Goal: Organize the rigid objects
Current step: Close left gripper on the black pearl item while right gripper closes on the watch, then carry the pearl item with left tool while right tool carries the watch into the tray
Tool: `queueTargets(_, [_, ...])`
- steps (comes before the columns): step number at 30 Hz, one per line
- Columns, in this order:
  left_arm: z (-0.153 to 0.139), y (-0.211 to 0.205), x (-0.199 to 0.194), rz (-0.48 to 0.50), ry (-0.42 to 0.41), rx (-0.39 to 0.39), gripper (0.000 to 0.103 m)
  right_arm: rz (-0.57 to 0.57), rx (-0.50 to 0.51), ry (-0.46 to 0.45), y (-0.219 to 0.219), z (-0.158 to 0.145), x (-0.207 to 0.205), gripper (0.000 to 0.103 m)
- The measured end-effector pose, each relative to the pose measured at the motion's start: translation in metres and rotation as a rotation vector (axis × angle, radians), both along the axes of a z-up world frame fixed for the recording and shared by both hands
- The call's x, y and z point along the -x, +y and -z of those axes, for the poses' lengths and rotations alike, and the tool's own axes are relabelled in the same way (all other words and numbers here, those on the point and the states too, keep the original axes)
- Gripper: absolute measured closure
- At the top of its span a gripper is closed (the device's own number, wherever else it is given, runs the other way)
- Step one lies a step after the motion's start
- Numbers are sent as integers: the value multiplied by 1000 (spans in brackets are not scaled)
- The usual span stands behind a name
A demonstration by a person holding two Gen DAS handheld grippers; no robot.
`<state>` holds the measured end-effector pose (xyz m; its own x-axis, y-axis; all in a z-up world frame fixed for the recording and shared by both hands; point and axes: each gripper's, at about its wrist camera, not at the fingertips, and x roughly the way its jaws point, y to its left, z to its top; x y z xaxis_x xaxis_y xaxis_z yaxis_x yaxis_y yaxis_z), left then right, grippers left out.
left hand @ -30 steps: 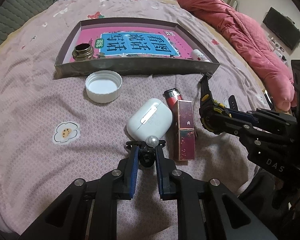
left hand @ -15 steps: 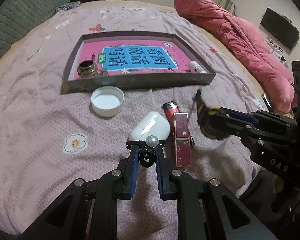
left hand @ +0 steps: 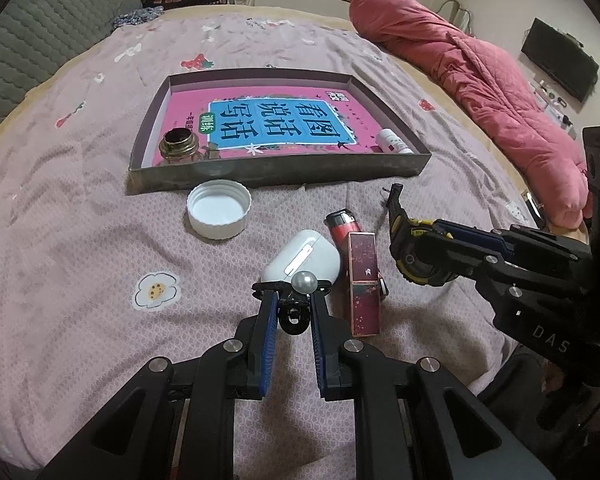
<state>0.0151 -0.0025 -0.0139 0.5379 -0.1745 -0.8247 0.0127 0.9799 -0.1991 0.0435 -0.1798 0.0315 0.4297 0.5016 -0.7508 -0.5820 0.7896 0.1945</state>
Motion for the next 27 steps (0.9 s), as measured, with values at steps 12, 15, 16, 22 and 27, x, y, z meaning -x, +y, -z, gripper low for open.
queueTargets(12, [-11, 2, -7, -10, -27, 2, 87, 4, -59, -55, 1, -20, -2, 86])
queueTargets(15, [-16, 2, -11, -11, -39, -1, 87, -1, -58, -69, 3, -24, -2, 86])
queueTargets(16, [-18, 1, -13, -11, -42, -4, 87, -3, -57, -70, 4, -25, -3, 86])
queueTargets(22, [-27, 2, -24, -18, -50, -14, 87, -5, -58, -85, 6, -32, -8, 86])
queueTargets(27, [-32, 4, -32, -23, -59, -23, 87, 1, -61, -94, 6, -37, -14, 86])
